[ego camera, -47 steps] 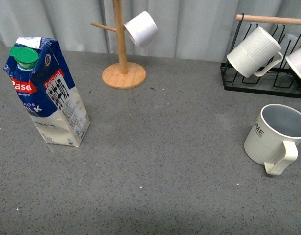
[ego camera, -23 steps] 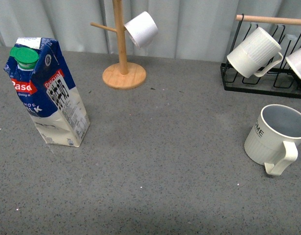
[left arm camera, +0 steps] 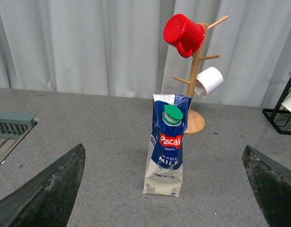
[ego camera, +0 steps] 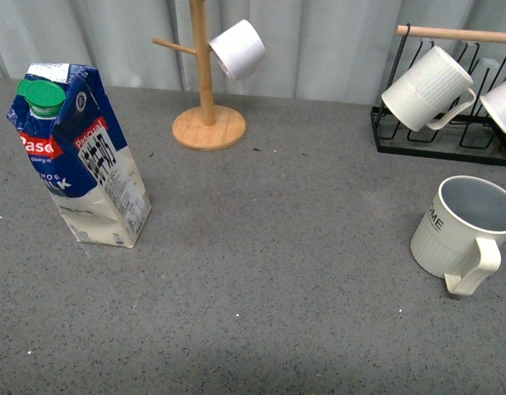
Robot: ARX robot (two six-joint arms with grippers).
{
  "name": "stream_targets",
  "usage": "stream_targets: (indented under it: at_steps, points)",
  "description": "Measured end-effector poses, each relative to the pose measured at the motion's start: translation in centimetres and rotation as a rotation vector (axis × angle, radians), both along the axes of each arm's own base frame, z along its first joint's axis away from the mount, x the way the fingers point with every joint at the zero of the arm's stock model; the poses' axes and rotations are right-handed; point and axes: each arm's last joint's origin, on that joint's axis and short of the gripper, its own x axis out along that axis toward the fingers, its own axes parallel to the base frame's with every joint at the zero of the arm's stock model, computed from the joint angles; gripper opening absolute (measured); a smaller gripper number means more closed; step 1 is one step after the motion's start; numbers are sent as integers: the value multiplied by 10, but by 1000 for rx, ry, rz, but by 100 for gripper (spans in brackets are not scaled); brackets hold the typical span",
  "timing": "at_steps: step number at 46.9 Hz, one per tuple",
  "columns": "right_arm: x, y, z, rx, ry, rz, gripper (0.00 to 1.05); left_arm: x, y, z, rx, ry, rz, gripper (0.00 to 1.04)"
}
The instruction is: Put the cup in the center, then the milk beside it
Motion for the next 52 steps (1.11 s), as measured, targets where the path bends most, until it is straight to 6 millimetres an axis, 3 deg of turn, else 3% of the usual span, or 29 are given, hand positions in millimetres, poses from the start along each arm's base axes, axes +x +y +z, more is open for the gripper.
stream_targets:
  at_steps: [52]
  points:
    - [0,0,0,0,0,0,95,0,0,0,0,0,0,98]
